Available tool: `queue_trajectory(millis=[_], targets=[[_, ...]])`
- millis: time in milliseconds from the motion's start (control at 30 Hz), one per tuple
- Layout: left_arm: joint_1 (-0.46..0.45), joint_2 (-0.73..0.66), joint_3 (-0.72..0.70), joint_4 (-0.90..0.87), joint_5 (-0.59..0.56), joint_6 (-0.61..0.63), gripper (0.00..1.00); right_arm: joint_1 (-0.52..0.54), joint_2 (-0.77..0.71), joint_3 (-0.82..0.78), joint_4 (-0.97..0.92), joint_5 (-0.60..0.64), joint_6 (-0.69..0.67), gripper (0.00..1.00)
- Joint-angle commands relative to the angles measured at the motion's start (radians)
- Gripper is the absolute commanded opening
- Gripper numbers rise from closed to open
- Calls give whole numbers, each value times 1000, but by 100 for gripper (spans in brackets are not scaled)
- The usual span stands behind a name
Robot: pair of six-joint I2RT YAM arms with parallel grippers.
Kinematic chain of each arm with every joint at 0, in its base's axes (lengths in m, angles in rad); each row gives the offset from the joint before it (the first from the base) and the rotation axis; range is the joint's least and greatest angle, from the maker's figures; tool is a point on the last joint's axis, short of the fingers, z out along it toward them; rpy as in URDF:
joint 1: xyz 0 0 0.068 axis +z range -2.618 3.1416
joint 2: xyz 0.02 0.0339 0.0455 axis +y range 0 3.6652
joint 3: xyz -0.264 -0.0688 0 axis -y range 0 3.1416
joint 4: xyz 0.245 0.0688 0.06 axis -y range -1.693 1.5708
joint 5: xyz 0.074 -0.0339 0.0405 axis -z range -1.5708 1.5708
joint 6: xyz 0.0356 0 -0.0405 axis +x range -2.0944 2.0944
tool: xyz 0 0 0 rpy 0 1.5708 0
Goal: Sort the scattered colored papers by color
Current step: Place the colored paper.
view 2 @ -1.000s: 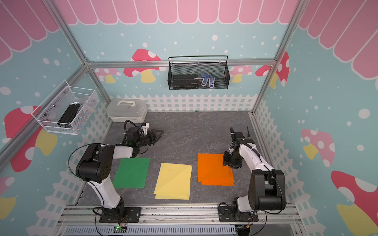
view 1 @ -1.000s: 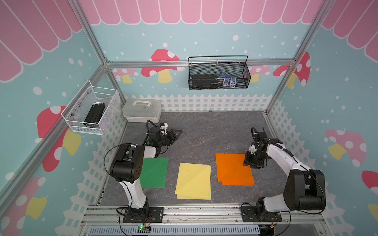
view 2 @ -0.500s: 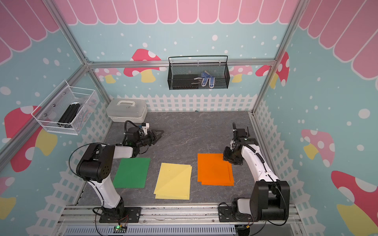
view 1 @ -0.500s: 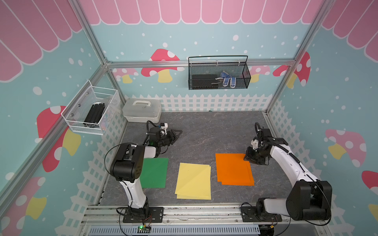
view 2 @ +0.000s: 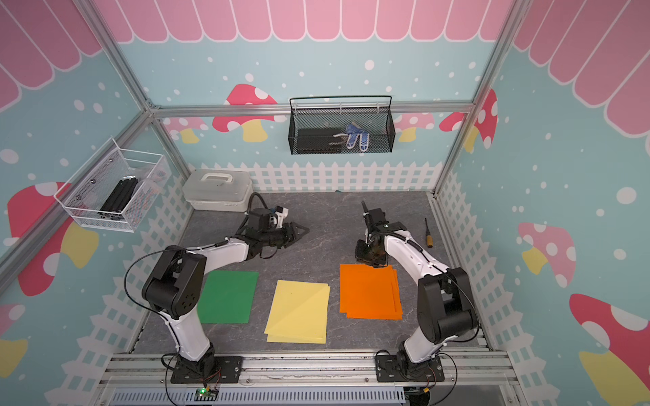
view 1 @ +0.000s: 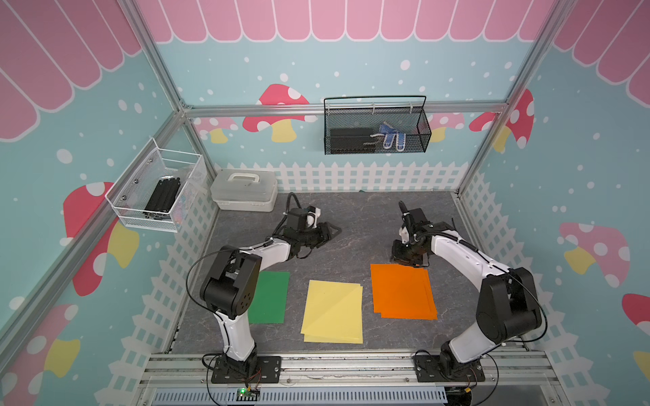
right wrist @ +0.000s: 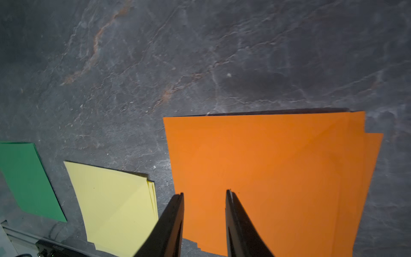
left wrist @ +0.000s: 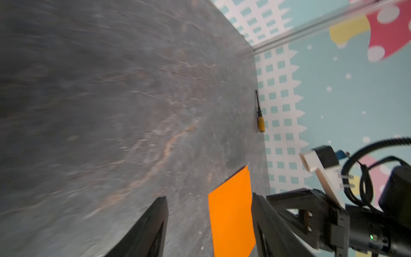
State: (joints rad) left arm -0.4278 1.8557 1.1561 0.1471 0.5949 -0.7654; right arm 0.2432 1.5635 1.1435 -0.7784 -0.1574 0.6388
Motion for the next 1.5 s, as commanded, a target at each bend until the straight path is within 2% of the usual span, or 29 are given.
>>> queue_trajectory(millis=[0, 233, 367, 533, 700, 1000, 1467], targets=[[-73, 43, 68, -203, -77, 45, 60, -45, -84, -90, 12, 85, 58, 36], [-240, 44, -1, -211, -192, -77, 57, -134, -229, -287, 67, 115, 122, 37], [-335, 54, -3, -203, -207, -95, 57, -211, -293, -341, 76, 122, 126, 37], [-400, 80, 2, -196, -246, -151, 57, -265, -343, -360, 77, 135, 121, 39], [-430, 89, -21, -184, -274, -194, 57, -313, -335, -377, 81, 106, 105, 39], [-483, 153, 19, -196, -280, -227, 56, -369, -293, -447, 143, 80, 130, 39], [-493, 181, 31, -181, -268, -236, 56, -402, -151, -481, 196, 78, 111, 36]])
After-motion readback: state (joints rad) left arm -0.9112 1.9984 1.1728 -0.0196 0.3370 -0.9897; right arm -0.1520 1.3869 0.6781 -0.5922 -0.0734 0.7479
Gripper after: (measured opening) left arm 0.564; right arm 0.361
